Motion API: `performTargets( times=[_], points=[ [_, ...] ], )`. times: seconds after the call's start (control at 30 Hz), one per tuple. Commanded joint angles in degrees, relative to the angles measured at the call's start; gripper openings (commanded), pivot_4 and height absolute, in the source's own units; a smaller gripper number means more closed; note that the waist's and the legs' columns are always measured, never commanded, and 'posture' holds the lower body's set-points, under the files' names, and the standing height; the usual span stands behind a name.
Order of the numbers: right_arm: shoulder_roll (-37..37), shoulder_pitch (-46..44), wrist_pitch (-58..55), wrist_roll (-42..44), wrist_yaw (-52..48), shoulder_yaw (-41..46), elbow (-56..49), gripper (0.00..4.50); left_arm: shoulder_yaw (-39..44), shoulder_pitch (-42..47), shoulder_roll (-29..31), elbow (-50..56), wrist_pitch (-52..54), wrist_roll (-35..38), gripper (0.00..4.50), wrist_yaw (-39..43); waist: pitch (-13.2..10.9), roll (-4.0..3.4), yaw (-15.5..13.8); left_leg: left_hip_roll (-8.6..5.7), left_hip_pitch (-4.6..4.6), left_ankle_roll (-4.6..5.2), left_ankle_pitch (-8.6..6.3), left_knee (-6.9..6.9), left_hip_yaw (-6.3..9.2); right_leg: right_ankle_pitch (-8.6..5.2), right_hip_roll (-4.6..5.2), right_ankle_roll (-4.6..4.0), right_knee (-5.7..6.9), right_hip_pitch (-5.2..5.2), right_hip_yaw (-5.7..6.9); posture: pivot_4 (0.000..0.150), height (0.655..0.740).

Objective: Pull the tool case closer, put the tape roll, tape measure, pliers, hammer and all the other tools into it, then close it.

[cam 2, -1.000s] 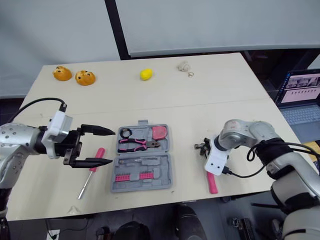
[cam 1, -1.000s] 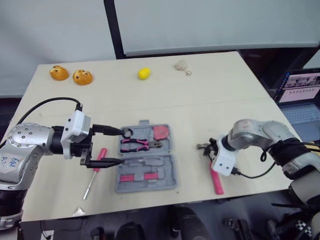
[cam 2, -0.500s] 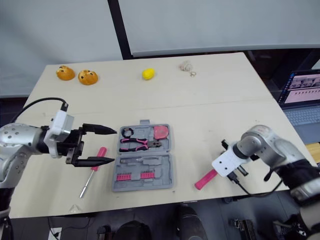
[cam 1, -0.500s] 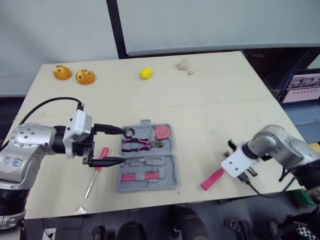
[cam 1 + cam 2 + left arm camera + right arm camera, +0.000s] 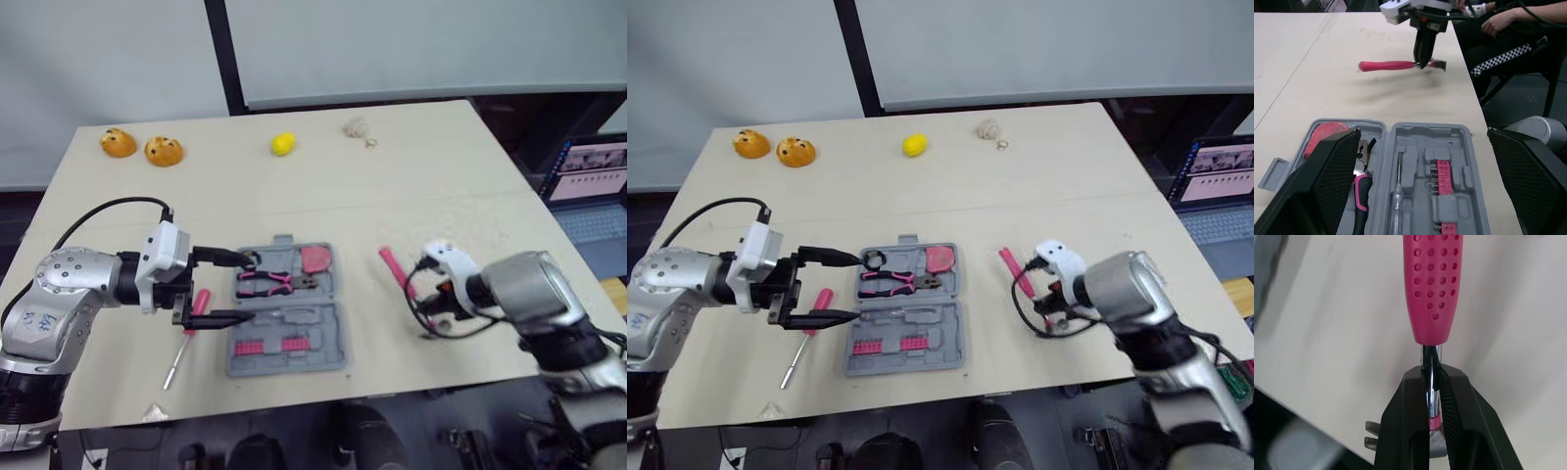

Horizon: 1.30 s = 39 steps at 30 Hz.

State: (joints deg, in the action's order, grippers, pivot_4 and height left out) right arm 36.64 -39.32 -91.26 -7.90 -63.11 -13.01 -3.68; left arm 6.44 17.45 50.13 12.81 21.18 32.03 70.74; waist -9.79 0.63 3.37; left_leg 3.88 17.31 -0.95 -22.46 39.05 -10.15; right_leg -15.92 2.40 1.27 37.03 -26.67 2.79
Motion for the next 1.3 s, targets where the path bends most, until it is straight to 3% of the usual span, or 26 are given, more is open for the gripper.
performTargets(
  times=[0.03, 0.27, 0.3, 0.37, 0.53, 0.57, 0.67, 0.87, 1.13, 1.3],
  points=[
    [-1.9, -2.5, -1.2, 1.1, 7.0, 4.3, 5.3, 0.07, 1.2, 0.2, 0.3, 1.0, -0.7, 0.1, 4.50, -0.2, 0.0, 0.00, -0.3, 0.00, 0.03, 0.00, 0.00, -0.03, 0.02, 0.00, 0.00, 0.00, -0.03, 0.00, 0.02, 0.150, 0.7292],
    [-7.4, -4.9, -1.2, 3.4, 18.8, 8.5, 11.1, 0.07, 0.5, 1.6, 0.1, 0.3, -0.8, -0.1, 4.50, 0.0, 0.0, 0.00, -0.1, -0.08, 0.15, 0.03, 0.01, 0.04, 0.05, 0.08, 0.07, 0.15, -0.11, 0.00, 0.04, 0.150, 0.7292],
    [-7.4, -4.4, -1.2, 4.3, 19.5, 9.7, 9.7, 0.95, 0.3, 2.1, 0.0, 0.0, -0.8, -0.1, 4.50, 0.1, 0.0, 0.00, -0.2, -0.08, 0.15, 0.03, 0.01, 0.03, 0.06, 0.08, 0.07, 0.15, -0.11, 0.00, 0.05, 0.150, 0.7292],
    [-6.7, -3.0, -1.2, 6.6, 20.2, 10.7, 5.4, 1.75, 0.2, 2.6, -0.1, -0.3, -0.7, 0.0, 4.50, 0.4, 0.0, 0.00, -0.3, -0.09, 0.18, 0.03, 0.01, 0.03, 0.07, 0.08, 0.08, 0.15, -0.12, 0.00, 0.06, 0.150, 0.7292],
    [-5.8, 4.1, -1.2, 11.7, 22.4, 18.3, -7.1, 4.25, 0.1, 2.8, -0.1, -0.3, -0.3, 0.5, 4.50, 1.1, 0.0, 0.00, -0.2, -0.07, 0.19, 0.02, 0.01, 0.01, 0.10, 0.09, 0.04, 0.17, -0.14, 0.00, 0.05, 0.150, 0.7292],
    [-5.8, 7.3, -0.2, 12.6, 22.4, 20.0, -12.8, 4.44, 0.1, 2.7, 0.0, -0.4, -0.3, 0.5, 4.50, 1.5, 0.0, 0.00, -0.2, -0.07, 0.18, 0.02, 0.01, 0.00, 0.10, 0.09, 0.04, 0.17, -0.14, 0.00, 0.05, 0.150, 0.7292],
    [-6.7, 20.9, 8.1, 13.6, 23.7, 24.6, -29.8, 4.44, -0.5, 3.4, -0.1, -1.1, -0.4, 0.4, 4.50, 2.3, 0.0, 0.01, -0.6, -0.07, 0.20, -0.05, 0.00, -0.08, 0.17, 0.08, -0.02, 0.17, -0.23, 0.02, 0.10, 0.150, 0.7292],
    [-12.1, 39.1, 22.8, 14.7, 27.9, 27.9, -40.2, 4.44, -1.0, 4.6, -0.1, -2.3, 0.2, 0.9, 4.50, 3.9, 0.0, 0.06, -0.2, -0.13, 0.13, -0.10, -0.03, -0.14, 0.04, 0.13, -0.08, 0.27, -0.23, 0.25, -0.04, 0.150, 0.7292],
    [-20.1, 45.8, 23.2, 19.8, 32.4, 30.8, -46.2, 4.44, -1.6, 5.1, 0.1, -2.8, -0.5, 0.4, 4.50, 5.6, 0.1, 0.11, -0.2, -0.12, -0.03, -0.20, -0.04, -0.22, 0.10, 0.09, -0.31, 0.18, -0.20, 0.20, -0.29, 0.150, 0.7292],
    [-20.6, 45.2, 27.7, 18.8, 36.6, 27.1, -42.0, 4.44, -1.5, 5.3, 0.0, -2.6, -0.3, 0.4, 4.50, 5.3, 0.1, 0.15, -0.2, -0.13, -0.12, -0.18, -0.04, -0.22, 0.11, 0.08, -0.31, 0.17, -0.22, 0.20, -0.33, 0.150, 0.7292]
  ],
)
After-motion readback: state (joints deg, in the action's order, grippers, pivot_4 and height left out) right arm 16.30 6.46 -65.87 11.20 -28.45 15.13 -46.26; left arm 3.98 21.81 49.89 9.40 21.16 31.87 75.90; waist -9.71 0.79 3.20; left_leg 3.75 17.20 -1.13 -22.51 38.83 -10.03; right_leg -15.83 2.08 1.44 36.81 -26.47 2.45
